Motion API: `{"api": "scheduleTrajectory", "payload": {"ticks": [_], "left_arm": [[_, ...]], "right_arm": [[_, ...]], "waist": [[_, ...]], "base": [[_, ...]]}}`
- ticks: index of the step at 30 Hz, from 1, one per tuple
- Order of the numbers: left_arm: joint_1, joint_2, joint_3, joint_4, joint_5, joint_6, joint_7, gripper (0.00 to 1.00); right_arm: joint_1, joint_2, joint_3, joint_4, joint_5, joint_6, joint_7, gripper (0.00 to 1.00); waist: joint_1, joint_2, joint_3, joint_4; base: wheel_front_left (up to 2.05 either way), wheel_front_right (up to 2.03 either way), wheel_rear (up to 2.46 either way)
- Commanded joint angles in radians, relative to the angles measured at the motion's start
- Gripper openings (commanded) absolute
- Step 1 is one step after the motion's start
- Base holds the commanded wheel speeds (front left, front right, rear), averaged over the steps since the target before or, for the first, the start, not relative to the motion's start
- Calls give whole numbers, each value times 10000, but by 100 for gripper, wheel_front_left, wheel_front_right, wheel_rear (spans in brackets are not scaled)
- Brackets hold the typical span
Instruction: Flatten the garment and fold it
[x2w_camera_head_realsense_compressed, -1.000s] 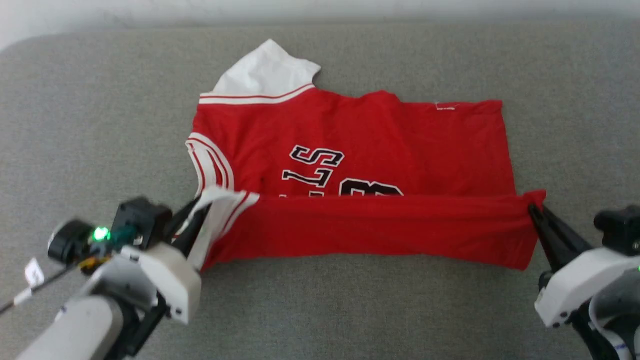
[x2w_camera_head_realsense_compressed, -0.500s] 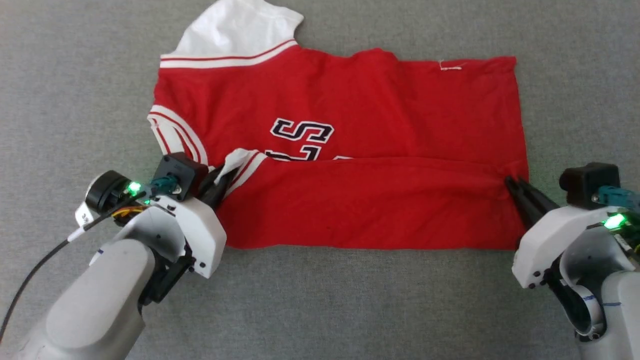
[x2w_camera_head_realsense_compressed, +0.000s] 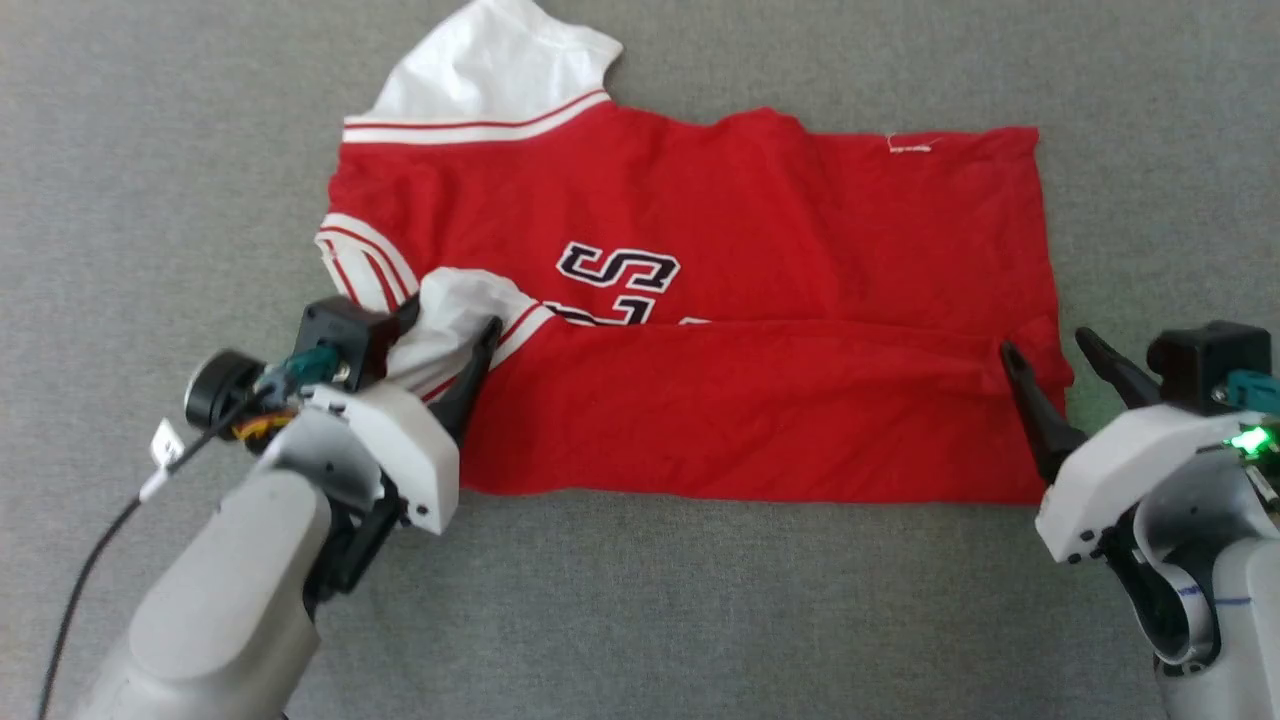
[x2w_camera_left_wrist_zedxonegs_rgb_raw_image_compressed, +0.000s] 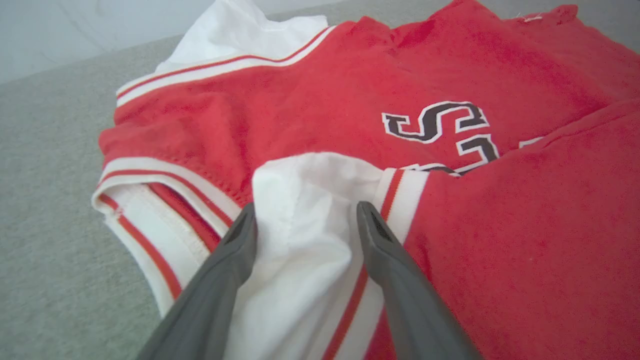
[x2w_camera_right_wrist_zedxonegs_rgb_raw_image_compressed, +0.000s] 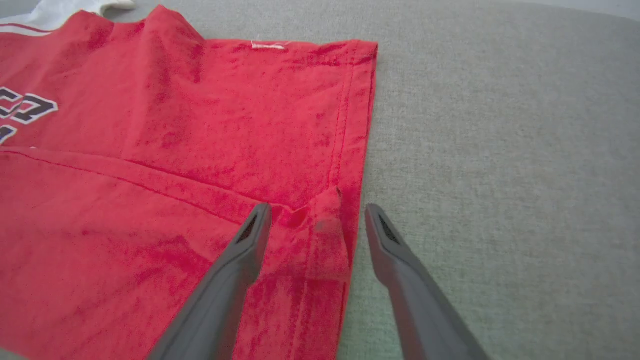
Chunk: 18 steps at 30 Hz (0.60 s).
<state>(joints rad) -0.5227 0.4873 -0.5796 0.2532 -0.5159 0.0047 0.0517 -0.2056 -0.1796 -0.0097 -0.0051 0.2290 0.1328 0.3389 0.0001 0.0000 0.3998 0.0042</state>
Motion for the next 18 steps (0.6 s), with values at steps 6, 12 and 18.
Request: {"api": "scheduleTrajectory", "payload": {"ticks": [6, 12, 18], "left_arm": [[1308, -215, 800, -960, -597, 887, -1124, 100], [3101, -342, 1671, -2258, -914, 1885, -2562, 100], [5101, -654, 2675, -2982, -1063, 2716, -3075, 100]], "right_arm": [[780, 468, -564, -714, -20, -21, -559, 100], [1745, 1150, -1464, -1688, -555, -21, -1925, 100], [2737, 1286, -1797, -1786, -480, -21, -3407, 100]], "waist": [[-1, 0, -1214, 164], [-1, 0, -1893, 230], [-1, 0, -2419, 157]], "base": [[0, 0, 0], [0, 0, 0], [0, 0, 0]]}}
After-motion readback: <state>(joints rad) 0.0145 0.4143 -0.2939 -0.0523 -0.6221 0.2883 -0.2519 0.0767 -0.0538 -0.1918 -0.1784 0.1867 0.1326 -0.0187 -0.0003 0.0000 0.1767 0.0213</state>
